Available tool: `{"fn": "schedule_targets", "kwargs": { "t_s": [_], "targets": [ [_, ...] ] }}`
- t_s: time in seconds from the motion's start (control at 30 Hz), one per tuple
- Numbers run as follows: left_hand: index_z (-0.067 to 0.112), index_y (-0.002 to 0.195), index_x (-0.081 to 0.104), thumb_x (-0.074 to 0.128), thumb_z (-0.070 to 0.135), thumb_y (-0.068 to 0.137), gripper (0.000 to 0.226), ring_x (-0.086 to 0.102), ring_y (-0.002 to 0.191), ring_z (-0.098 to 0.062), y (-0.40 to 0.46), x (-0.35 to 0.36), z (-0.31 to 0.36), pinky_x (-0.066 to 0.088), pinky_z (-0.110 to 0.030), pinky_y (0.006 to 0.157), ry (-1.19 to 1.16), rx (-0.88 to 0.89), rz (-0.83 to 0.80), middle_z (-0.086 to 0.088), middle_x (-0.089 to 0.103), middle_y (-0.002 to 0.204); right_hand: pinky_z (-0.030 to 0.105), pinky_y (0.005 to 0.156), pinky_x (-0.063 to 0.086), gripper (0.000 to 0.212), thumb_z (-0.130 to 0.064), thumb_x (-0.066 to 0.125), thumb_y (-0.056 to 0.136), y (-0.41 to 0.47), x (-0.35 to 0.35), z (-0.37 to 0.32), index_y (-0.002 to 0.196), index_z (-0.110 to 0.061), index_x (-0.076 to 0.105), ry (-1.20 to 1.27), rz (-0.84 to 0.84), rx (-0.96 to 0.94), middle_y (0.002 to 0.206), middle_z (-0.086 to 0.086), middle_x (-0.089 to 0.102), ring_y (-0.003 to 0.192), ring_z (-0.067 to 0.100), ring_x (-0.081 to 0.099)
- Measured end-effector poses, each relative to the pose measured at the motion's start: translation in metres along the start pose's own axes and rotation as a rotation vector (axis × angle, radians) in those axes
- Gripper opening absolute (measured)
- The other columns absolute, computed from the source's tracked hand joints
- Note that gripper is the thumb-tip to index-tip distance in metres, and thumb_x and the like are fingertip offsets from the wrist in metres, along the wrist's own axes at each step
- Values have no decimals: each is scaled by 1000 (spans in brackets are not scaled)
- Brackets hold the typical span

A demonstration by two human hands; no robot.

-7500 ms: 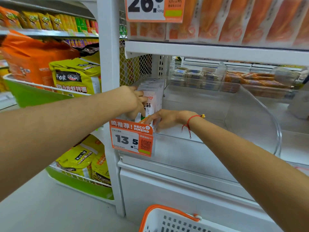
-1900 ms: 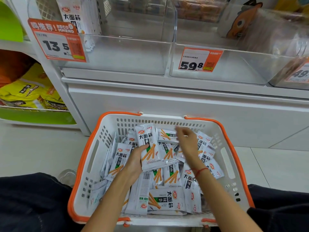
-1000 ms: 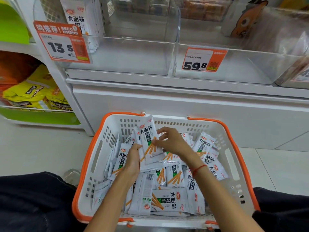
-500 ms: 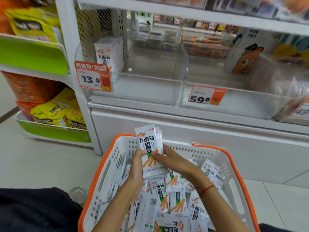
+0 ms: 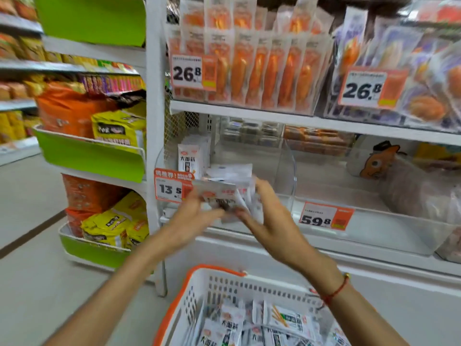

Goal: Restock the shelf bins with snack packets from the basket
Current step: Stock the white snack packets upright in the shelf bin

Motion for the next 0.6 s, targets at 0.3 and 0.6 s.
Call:
{"fn": "schedule_targets", "kwargs": {
  "t_s": [0.3, 0.6],
  "targets": [
    [41, 120, 57, 78, 60, 56, 70, 64, 105, -16, 76, -102, 26, 52, -44, 89, 494, 109, 167, 10, 69, 111, 35, 96, 46, 50, -29, 68, 86, 114, 18, 7, 131, -21, 48, -120, 219, -56, 135, 0, 44, 123, 20, 44],
    [14, 95, 65, 85, 25, 61, 41, 63, 91, -22, 130, -120, -29, 52, -31, 74, 850, -446, 162, -3, 68, 95, 31, 84, 52, 54, -19, 80, 74, 164, 73, 85, 121, -16, 55, 167, -18, 275, 116, 3, 64, 100, 17, 61]
  ]
}}
Point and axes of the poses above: each hand's wrist, its own y-axis towards the middle knuckle, its own x-axis out of the palm, z = x × y, the point moved 5 cm from there along y, towards the middle knuckle
